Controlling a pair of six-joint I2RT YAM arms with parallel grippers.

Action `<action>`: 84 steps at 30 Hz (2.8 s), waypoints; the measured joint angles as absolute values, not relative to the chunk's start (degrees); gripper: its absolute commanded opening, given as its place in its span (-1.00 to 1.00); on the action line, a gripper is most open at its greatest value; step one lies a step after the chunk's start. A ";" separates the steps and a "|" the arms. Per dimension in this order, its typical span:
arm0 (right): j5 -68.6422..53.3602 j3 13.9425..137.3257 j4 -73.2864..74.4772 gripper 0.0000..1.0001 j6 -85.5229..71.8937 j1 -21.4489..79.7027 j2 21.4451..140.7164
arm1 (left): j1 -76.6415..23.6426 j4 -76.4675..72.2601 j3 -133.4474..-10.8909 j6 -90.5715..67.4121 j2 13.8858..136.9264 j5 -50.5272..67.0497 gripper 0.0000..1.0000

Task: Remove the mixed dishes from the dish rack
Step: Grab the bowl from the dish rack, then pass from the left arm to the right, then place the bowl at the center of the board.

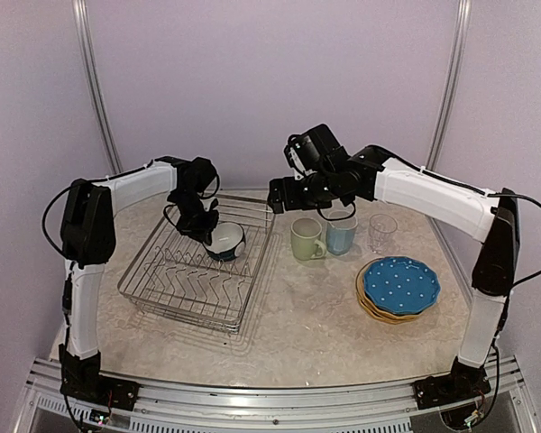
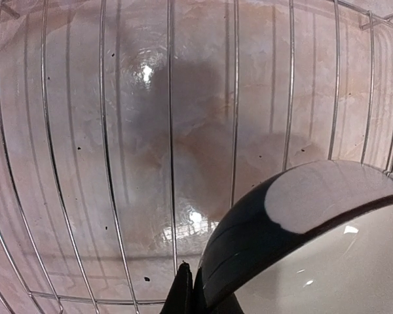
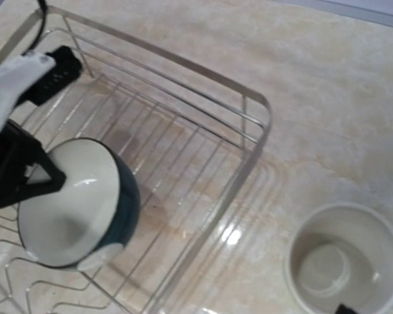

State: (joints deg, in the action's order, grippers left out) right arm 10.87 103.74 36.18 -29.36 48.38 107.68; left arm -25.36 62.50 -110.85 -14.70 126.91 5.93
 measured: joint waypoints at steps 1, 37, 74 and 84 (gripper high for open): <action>10.92 104.25 36.25 0.77 -29.36 48.60 108.01 | -25.47 62.54 -110.85 -14.72 126.91 5.72 -1.00; 6.92 124.62 39.99 -0.49 -34.13 50.89 128.95 | -36.84 57.76 -105.41 -12.97 111.11 -13.13 -1.00; 13.04 112.29 38.76 -1.00 -34.00 50.57 117.54 | -38.68 27.83 -79.00 -9.32 80.82 -10.52 0.83; 14.66 95.33 37.74 -1.00 -32.21 50.35 104.92 | -38.74 17.82 -71.24 -8.45 72.77 -9.26 0.84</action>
State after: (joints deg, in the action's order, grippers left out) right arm 14.66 95.33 37.74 -32.21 50.35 104.92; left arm -38.74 17.82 -71.24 -8.45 72.77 -9.26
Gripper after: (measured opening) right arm 0.051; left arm 0.916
